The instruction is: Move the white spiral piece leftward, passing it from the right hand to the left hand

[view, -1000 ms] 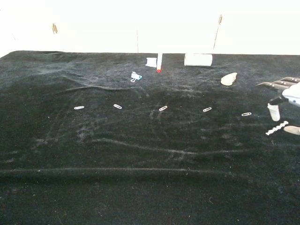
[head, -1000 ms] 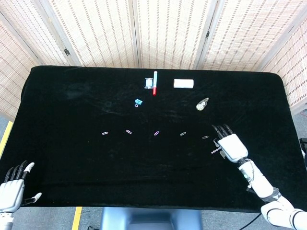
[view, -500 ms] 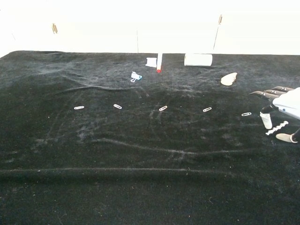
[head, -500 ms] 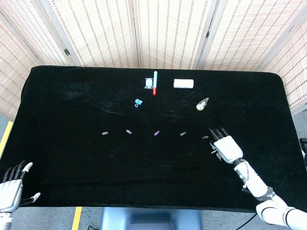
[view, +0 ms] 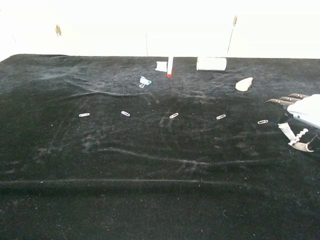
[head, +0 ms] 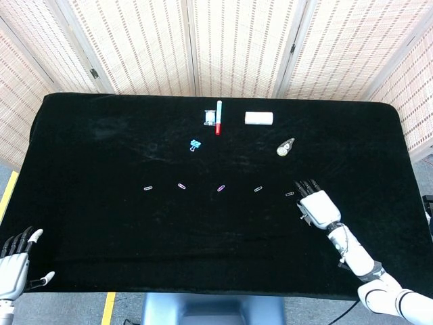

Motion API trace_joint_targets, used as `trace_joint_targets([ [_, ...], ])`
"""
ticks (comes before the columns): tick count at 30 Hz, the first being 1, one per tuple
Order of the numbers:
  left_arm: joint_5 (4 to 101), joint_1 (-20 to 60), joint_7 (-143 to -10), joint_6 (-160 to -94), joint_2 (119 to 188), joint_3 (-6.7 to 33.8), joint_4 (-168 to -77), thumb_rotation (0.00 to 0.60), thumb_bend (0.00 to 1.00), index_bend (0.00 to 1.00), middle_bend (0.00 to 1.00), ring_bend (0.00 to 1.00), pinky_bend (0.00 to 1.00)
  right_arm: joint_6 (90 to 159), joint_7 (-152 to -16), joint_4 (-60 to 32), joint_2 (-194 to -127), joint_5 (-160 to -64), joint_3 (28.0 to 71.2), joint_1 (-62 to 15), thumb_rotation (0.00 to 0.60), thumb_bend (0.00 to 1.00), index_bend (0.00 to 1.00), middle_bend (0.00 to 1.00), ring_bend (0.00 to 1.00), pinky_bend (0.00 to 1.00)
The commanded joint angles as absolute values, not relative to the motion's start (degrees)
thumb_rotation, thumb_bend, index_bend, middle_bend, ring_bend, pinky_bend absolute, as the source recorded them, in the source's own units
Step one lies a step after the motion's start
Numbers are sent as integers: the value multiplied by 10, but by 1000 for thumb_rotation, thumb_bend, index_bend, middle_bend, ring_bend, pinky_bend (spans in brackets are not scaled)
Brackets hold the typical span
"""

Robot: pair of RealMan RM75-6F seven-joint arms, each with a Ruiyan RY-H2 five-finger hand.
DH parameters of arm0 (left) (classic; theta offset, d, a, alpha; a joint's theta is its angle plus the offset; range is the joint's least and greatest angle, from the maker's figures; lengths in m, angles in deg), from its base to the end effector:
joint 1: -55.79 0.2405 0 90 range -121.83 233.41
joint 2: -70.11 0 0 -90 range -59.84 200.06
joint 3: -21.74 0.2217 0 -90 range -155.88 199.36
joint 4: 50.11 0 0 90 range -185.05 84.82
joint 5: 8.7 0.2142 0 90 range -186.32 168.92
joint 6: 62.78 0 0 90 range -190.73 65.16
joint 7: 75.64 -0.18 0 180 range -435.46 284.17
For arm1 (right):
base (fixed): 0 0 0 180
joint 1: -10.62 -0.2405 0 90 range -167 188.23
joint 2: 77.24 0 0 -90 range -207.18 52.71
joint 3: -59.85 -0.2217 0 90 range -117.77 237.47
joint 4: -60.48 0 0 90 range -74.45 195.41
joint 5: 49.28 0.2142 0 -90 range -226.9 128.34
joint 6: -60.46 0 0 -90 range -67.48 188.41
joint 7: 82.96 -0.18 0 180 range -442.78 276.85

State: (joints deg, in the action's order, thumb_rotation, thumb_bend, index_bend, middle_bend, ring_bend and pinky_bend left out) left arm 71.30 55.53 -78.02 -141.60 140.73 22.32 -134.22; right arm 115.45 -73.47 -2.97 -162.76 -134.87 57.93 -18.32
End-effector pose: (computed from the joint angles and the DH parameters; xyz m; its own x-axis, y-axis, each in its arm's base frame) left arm -0.3430 0.1730 0.1002 0.4252 0.2059 0.8813 0.8739 0.1602 -0.4590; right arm -0.2692 -0.3274 -0.0033 0.7245 -0.2326 0.6488 -0.6822 -0.3767 0.6267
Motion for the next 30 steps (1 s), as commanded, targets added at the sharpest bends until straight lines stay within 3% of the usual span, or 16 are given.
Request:
trace_joint_targets([
  [1, 712, 555, -779, -1415, 1407, 223, -1342, 600, 213, 0, 0, 31, 0, 1161, -740, -33, -1623, -1345, 576, -183, 600, 411, 781, 85, 29, 0],
  [11, 706, 551, -775, -1409, 1406, 221, -1340, 600, 214, 0, 0, 31, 0, 1191, -765, -61, -1604, -1344, 556, -192, 600, 425, 796, 98, 37, 0],
  [30, 698, 553, -752, -1408, 1398, 217, -1338, 600, 214, 0, 0, 31, 0, 1115, -854, 20, -1693, -1326, 539, -265, 600, 426, 796, 108, 49, 0],
])
